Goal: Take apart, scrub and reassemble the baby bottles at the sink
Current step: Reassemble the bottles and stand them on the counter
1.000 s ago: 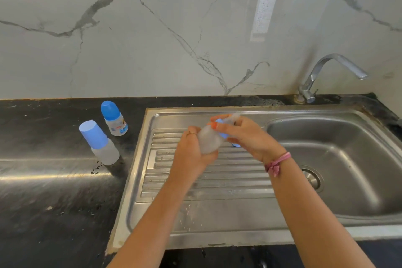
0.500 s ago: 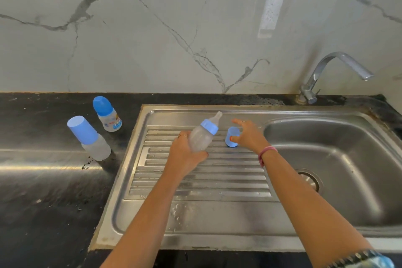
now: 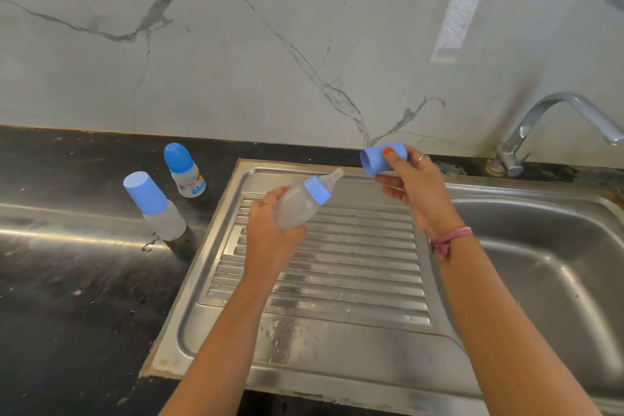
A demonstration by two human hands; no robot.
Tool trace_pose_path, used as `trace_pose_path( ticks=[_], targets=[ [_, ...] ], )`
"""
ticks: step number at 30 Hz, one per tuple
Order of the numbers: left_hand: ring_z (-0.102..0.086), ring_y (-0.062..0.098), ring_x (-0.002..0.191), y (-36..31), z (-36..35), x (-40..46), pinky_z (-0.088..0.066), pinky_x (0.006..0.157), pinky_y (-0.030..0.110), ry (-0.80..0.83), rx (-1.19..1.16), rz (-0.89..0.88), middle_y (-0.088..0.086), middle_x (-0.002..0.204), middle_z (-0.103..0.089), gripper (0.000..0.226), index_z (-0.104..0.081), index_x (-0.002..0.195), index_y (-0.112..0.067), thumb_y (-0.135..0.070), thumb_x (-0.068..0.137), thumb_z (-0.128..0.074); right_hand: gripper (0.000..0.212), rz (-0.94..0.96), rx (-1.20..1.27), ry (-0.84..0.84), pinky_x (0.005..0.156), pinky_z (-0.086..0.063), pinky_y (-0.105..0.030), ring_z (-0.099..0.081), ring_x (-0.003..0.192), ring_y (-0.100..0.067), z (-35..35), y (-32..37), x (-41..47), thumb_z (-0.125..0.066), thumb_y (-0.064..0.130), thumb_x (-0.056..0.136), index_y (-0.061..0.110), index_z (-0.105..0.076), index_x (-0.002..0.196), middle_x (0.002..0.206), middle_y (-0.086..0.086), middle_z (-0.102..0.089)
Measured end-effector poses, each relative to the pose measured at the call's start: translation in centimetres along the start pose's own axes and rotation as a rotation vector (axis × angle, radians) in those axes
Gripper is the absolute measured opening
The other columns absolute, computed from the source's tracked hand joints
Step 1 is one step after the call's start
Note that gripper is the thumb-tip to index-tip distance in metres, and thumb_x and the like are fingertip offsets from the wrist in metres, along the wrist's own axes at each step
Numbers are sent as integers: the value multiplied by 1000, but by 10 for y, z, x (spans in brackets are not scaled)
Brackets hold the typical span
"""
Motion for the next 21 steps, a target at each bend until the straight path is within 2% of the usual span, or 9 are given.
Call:
trace_pose_path(
  ticks=[2,5,9,13,16,19,21],
  targets=[
    [-52,14,100,-5,3,-1,-42,59,2,-35,13,-38,1,118,-47,71,-46,134,-26,-14,74,-82,24,26,44,33,67,-56,-22,-72,81,-10,-9,16,-12,-68,39,88,34,-65,111,95,10,-74],
    [-52,12,98,-14,7,-3,-41,60,3,-60,30,-92,0,115,-46,70,-48,133,-28,-14,73,-82,34,50,-54,79,69,-55,-23,-72,81,-9,-28,25,-27,-66,35,90,32,-60,123,101,7,-72],
    [-48,9,95,-24,12,-5,-37,63,0,-68,87,-144,-1,115,-48,69,-51,133,-27,-14,72,-80,28,52,-119,181,75,-55,-29,-73,83,-12,-52,21,-44,-67,34,90,38,-61,116,106,2,-71],
    [-49,10,95,-26,25,-7,-34,68,6,-75,143,-159,0,114,-50,70,-51,133,-27,-21,70,-82,28,58,-99,179,75,-54,-28,-72,84,-11,-60,24,-50,-68,34,89,39,-62,116,105,3,-72],
    [-52,14,87,-31,32,-12,-36,64,11,-60,203,-209,-2,108,-49,70,-51,132,-28,-30,69,-80,31,69,-102,134,77,-55,-30,-73,82,-13,-64,31,-54,-69,34,88,32,-65,118,99,6,-74],
    [-54,16,81,-30,36,-17,-39,62,18,-38,216,-198,-4,102,-48,71,-50,132,-31,-39,67,-78,35,114,-89,103,67,-55,-20,-72,83,-12,-72,38,-61,-71,30,86,25,-66,121,99,5,-74],
    [-54,14,81,-28,42,-18,-40,62,18,-46,208,-187,-5,101,-49,72,-51,132,-31,-43,66,-78,33,123,-79,100,66,-54,-17,-71,87,-9,-79,37,-65,-71,30,87,27,-65,119,99,6,-74]
  ],
)
Point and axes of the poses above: each hand's wrist, its own x-axis towards the middle knuckle, its own z-axis out of the back of the hand, y = z × x, the point moved 6 cm from there along x, towards the middle knuckle
